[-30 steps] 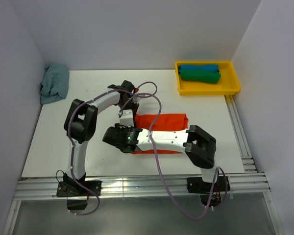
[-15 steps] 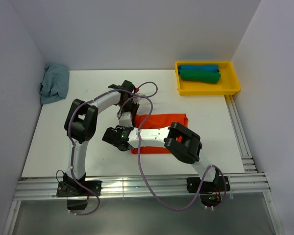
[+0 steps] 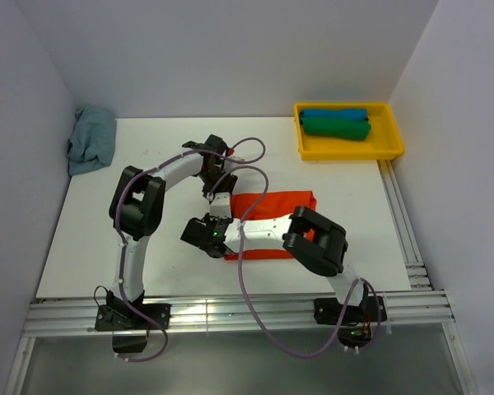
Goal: Roll the t-shirts
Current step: Roll the tshirt
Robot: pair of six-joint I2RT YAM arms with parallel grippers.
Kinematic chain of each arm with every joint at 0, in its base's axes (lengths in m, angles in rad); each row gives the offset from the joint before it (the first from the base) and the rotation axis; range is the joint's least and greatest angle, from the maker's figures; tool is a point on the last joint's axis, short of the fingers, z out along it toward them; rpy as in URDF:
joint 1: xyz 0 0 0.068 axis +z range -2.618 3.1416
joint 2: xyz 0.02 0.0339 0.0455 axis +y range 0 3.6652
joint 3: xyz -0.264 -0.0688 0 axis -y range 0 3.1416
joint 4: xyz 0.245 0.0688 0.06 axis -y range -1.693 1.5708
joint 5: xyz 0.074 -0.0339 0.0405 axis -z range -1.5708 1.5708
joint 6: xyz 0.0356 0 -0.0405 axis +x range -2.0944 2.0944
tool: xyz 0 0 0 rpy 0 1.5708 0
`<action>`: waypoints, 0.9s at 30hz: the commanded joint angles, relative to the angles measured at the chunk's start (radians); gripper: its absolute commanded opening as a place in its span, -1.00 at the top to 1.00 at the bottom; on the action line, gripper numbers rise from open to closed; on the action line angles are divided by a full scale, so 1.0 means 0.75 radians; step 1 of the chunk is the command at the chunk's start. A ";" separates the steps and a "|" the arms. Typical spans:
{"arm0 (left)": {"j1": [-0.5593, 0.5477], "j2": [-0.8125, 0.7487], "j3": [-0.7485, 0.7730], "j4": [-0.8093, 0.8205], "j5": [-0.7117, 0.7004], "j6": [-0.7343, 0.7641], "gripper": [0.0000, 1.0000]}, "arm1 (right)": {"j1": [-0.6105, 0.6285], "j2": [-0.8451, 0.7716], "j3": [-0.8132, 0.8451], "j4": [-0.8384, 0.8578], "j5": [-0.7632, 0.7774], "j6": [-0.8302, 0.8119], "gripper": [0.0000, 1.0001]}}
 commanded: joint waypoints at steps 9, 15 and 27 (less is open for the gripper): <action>0.048 -0.108 0.131 0.071 0.155 0.000 -0.18 | -0.144 -0.421 -0.611 0.732 -0.510 0.128 0.37; 0.111 -0.208 -0.043 0.184 0.319 -0.028 -0.22 | -0.293 -0.561 -0.981 1.281 -0.793 0.240 0.50; 0.115 -0.225 -0.419 0.527 0.481 -0.067 -0.29 | -0.473 -0.449 -1.340 2.044 -1.147 0.549 0.54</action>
